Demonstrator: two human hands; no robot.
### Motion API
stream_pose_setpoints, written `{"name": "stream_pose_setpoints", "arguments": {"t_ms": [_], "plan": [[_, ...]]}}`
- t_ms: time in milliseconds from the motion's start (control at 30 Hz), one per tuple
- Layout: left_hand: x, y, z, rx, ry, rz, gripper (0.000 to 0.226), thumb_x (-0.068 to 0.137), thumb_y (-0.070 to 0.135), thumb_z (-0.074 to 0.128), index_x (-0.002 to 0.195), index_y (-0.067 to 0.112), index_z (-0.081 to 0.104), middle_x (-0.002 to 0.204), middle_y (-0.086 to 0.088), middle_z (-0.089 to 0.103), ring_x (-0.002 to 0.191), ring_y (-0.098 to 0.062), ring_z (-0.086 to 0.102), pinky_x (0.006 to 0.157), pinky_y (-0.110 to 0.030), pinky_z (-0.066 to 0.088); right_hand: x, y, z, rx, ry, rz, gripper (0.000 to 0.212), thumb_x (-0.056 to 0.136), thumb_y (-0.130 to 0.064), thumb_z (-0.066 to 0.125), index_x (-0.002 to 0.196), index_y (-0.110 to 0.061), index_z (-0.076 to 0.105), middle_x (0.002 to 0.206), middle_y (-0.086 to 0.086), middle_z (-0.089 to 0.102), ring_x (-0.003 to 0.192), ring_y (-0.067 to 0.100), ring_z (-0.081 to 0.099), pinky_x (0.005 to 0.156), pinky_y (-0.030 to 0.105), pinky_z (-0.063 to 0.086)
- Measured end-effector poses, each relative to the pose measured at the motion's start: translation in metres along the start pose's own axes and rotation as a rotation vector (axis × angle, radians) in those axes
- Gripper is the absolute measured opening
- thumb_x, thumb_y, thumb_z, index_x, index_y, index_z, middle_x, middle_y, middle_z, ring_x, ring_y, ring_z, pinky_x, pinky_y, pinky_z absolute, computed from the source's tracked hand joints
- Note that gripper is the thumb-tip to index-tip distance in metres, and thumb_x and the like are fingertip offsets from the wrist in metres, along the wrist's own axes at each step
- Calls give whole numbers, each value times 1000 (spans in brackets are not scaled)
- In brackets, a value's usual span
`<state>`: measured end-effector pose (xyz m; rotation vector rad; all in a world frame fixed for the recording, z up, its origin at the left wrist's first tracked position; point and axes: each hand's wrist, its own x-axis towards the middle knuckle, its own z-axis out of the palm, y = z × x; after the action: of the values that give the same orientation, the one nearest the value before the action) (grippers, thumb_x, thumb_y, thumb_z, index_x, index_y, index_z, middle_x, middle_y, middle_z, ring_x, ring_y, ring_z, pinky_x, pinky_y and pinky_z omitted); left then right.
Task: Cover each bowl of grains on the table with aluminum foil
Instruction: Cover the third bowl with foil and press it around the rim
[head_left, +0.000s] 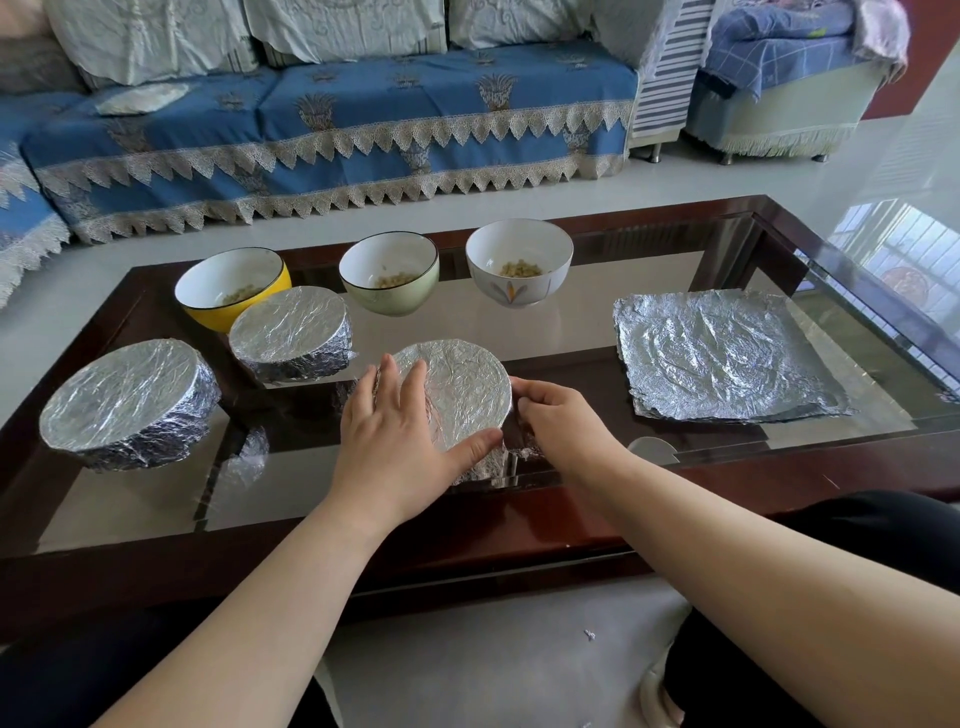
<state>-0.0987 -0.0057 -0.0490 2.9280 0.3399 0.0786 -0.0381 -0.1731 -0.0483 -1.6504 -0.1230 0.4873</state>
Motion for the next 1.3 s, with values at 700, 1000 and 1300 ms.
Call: {"name": "stream_pose_setpoints", "arguments": {"t_ms": [700, 1000, 1300], "plan": [[-2, 5, -6, 44, -57, -40, 131, 57, 100, -3, 157, 16, -3, 164, -18, -2, 151, -31, -9, 122, -46, 1, -14, 41, 21, -378, -54, -196, 88, 83, 8, 40, 153, -30, 3, 147, -11, 39, 131, 12, 45, 108, 31, 36], [-4, 0, -38, 160, -69, -70, 113, 67, 88, -7, 155, 19, 17, 158, -11, 29, 141, -36, 27, 111, -46, 26, 28, 21, -16, -240, -201, -165, 78, 79, 28, 24, 141, -13, 47, 119, 9, 67, 100, 16, 67, 83, 13, 49], [17, -16, -21, 127, 18, 182, 118, 63, 93, -18, 157, 30, 15, 166, -3, 4, 152, -30, -3, 122, -51, 4, 35, 18, -11, 118, -159, 16, 13, 106, -23, 36, 111, -18, 47, 96, 11, 59, 71, 15, 56, 68, 29, 49]]}}
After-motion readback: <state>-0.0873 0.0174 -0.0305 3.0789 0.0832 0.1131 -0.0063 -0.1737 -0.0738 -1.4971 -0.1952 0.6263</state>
